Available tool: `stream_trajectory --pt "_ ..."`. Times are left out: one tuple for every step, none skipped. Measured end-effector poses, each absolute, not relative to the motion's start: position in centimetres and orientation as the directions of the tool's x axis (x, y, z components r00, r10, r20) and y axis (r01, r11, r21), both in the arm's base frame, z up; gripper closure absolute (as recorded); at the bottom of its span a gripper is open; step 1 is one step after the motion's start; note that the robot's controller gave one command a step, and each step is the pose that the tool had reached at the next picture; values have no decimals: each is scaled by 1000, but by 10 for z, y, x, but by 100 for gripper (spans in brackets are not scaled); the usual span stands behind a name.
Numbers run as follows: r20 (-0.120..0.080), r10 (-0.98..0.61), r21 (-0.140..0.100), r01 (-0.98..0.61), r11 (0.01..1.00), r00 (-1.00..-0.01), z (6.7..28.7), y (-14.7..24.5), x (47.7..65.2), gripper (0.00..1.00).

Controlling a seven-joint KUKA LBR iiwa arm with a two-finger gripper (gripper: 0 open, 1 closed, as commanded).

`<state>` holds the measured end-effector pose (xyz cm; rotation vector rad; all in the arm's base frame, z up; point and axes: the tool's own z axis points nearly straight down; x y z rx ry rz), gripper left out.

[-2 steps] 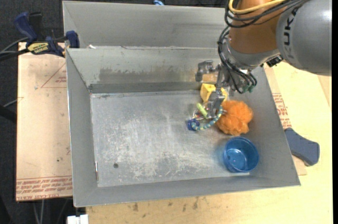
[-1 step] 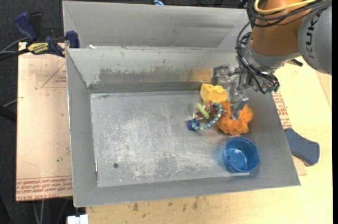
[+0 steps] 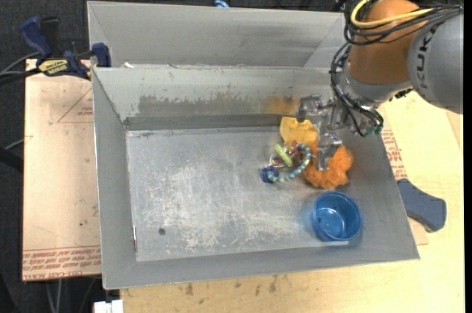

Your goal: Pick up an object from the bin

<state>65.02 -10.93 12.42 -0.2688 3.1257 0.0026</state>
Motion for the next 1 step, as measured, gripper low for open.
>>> stream_trajectory --pt "-22 -342 -1 -342 940 -939 84 -141 613 0"
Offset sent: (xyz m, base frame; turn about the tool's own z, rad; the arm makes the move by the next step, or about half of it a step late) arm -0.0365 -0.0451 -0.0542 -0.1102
